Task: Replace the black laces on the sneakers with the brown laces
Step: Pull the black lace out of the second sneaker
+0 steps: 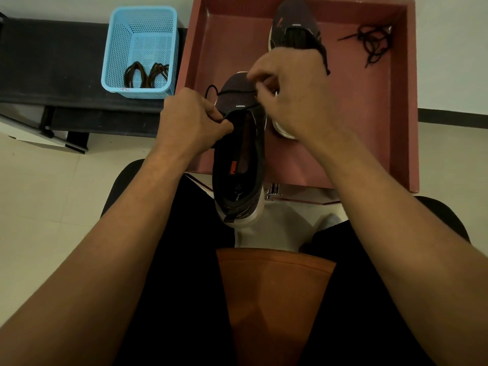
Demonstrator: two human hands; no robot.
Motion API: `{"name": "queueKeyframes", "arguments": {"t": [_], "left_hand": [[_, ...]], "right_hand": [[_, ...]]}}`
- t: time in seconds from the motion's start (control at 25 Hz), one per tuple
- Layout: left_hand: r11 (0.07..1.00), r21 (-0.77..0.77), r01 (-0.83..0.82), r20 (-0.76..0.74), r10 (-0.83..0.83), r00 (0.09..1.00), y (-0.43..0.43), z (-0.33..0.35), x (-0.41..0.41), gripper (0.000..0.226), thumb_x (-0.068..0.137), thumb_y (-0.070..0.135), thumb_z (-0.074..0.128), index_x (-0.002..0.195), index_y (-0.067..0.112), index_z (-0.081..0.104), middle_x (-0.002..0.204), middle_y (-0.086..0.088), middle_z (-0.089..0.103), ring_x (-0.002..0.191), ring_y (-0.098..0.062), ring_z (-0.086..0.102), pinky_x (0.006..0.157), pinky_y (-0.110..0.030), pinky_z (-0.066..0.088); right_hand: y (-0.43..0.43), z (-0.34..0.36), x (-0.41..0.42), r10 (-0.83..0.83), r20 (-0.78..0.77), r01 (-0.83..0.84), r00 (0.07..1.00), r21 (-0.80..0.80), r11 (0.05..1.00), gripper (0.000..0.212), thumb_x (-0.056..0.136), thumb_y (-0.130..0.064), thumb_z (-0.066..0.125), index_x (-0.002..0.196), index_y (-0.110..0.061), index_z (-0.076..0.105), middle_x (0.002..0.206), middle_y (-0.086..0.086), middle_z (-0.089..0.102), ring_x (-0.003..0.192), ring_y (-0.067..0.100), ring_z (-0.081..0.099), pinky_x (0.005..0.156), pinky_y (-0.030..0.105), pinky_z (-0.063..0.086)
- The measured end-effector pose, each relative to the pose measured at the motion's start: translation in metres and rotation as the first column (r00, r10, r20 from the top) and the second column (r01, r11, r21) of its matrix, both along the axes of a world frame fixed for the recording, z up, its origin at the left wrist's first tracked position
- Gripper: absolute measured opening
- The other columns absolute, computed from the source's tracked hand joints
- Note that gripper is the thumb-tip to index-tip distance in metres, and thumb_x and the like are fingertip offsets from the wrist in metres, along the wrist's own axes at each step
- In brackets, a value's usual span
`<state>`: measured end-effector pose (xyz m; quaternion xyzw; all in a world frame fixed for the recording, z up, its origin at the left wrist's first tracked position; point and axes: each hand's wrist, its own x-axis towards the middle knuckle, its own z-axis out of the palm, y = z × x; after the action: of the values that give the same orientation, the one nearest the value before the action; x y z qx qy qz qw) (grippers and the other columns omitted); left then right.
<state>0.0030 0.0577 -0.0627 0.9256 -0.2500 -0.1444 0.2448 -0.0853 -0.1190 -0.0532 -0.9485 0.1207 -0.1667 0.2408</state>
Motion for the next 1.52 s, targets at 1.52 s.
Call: {"name": "queueKeyframes", "arguments": {"t": [1.52], "left_hand": [[0.988, 0.145, -0.052, -0.059, 0.061, 0.996, -0.025, -0.037, 0.047, 0.029, 0.096, 0.018, 0.065, 0.123, 0.014, 0.072, 0.115, -0.016, 0.074, 0.109, -0.035, 0.069, 0.097, -0.041, 0.057]], "right_hand": [[0.018, -0.019, 0.011, -0.031, -0.331, -0.008, 0.943, -0.116, 0.993, 0.026, 0.095, 0.001, 0.064, 0.117, -0.011, 0.071, 0.113, 0.011, 0.069, 0.102, 0.030, 0.068, 0.080, 0.033, 0.051]]}}
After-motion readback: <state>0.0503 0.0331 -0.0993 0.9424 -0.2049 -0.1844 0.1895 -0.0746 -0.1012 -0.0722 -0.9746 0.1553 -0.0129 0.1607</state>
